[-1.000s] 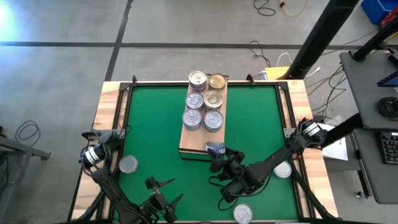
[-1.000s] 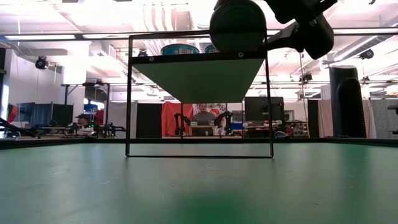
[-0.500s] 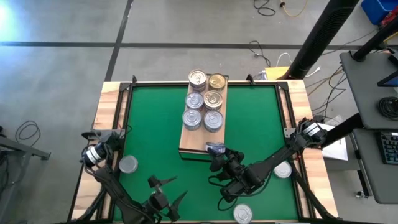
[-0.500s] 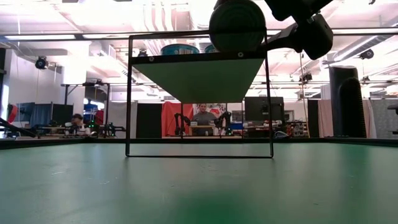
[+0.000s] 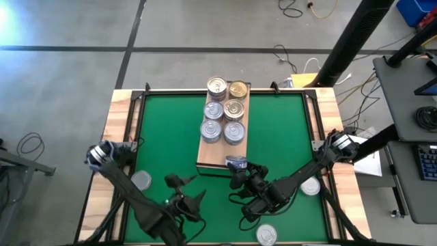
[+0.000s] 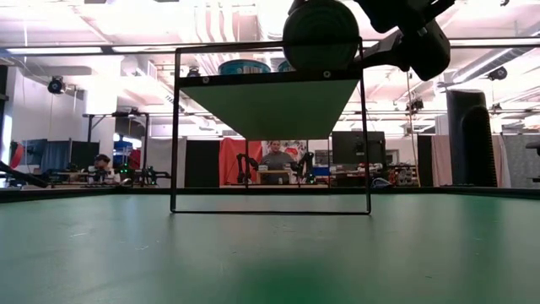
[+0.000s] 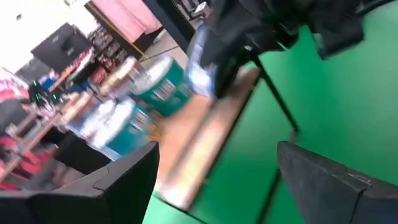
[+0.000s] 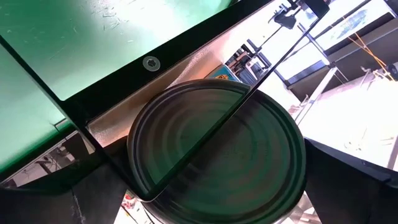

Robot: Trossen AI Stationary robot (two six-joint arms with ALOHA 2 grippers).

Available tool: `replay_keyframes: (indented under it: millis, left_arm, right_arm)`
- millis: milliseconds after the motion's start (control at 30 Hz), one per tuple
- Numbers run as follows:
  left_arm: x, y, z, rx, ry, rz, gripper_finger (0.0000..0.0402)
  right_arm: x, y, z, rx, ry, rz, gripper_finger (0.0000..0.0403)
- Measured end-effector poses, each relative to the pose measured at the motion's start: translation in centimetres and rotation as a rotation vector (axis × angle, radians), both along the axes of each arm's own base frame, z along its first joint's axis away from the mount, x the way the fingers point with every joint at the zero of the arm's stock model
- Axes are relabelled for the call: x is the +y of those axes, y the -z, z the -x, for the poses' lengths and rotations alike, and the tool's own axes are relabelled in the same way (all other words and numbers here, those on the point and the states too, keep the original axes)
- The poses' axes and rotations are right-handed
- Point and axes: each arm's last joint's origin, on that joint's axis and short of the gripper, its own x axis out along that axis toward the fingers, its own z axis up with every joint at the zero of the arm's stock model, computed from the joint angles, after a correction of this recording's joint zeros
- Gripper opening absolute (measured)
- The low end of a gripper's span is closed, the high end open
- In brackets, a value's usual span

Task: Stack canned seafood by type on shelf
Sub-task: Put the blue tuna can on the shelf

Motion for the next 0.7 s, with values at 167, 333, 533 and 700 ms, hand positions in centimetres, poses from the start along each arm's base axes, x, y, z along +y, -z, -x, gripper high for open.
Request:
replay_keyframes:
  millis: [167,333,533,700]
  left_arm:
    - [2.6,-3.1,-0.4,0.13,0.052,-0.009,0.031]
    - [4.3,-3.3,-2.7,0.271,0.303,0.017,0.031]
    - [8.5,-3.3,-4.8,0.229,0.428,0.032,0.031]
    - [11.6,-2.9,-5.7,0.19,0.422,-0.013,0.031]
  right_arm:
    - [-0.1,0.0,-0.1,0.002,0.003,0.002,0.04]
    - [-0.2,0.0,-0.1,-0.003,0.007,0.001,0.04]
    - [-0.2,-0.1,-0.1,-0.052,0.029,0.014,0.04]
    - [-0.1,-0.1,0.0,-0.105,0.05,-0.018,0.04]
